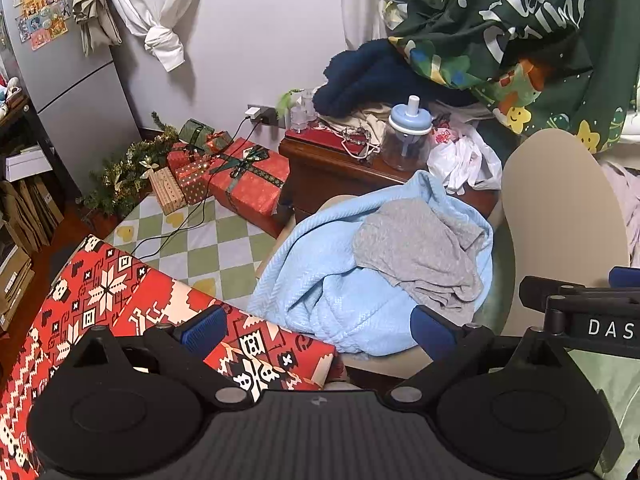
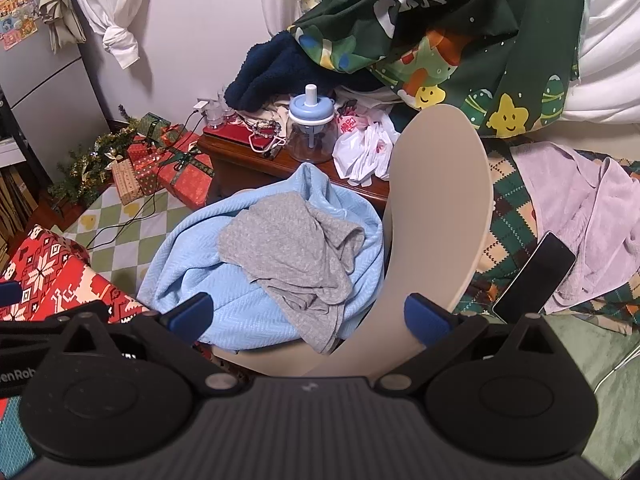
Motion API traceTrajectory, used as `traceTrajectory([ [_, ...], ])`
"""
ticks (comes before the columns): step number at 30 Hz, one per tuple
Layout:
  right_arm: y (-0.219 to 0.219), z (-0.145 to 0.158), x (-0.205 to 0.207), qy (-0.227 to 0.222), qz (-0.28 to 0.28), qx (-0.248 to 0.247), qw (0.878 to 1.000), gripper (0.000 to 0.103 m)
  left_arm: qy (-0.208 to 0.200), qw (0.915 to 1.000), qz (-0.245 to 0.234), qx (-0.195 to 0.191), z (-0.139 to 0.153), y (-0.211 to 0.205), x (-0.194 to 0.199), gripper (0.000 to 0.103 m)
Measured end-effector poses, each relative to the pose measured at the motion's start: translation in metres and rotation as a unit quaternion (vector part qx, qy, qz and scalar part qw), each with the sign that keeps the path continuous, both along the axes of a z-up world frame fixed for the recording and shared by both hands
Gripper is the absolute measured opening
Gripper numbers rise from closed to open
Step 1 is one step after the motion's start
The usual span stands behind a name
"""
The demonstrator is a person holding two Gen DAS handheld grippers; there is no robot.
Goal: Fold clothes
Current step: 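Reach both grippers toward the grey garment on the light blue blanket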
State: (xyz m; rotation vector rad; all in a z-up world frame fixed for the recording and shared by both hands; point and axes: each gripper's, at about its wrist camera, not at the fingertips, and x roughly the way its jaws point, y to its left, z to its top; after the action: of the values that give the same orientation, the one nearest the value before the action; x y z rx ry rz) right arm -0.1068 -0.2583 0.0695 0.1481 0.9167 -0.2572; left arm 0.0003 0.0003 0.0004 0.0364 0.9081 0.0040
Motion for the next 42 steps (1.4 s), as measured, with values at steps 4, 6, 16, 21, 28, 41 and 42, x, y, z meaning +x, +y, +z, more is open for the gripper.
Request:
traceTrajectory([
  [4, 0.0007, -0.0012, -0.0010, 0.000, -0.001, -0.002, 1.000, 0.103, 0.000, 1.0000, 0.001, 0.005, 0.0022, 0.0015, 0.0017, 0.099],
  [6, -0.0017, -0.0003, 0.0005, 0.000, 0.000, -0.001, 1.000, 0.103, -0.001, 1.0000, 0.001, 0.008, 0.0032, 0.0022, 0.0025, 0.099],
  [16, 0.0025, -0.0001, 0.0019, -0.002, 0.004, -0.004, 1.000, 0.103, -0.001, 1.0000, 0.006, 0.002, 0.0058, 0.0021, 0.0060, 0.099],
  [21, 0.0011, 0.0010, 0.0041, -0.004, 0.002, -0.003, 1.000, 0.103, -0.003, 1.0000, 0.005, 0.001, 0.0055, 0.0030, 0.0074, 0.099],
  [28, -0.0009, 0.0016, 0.0062, -0.006, 0.003, -0.008, 1.000, 0.103, -0.007, 1.0000, 0.005, 0.002, 0.0058, 0.0026, 0.0083, 0.099],
  [41, -0.0005, 0.0016, 0.0074, -0.008, 0.010, -0.012, 1.000, 0.103, -0.010, 0.9999, 0.002, 0.003, 0.0065, -0.0006, 0.0089, 0.099],
  [42, -0.0004, 0.0017, 0.0074, -0.008, 0.011, -0.011, 1.000, 0.103, -0.011, 0.9999, 0.002, 0.003, 0.0065, -0.0004, 0.0090, 0.099],
])
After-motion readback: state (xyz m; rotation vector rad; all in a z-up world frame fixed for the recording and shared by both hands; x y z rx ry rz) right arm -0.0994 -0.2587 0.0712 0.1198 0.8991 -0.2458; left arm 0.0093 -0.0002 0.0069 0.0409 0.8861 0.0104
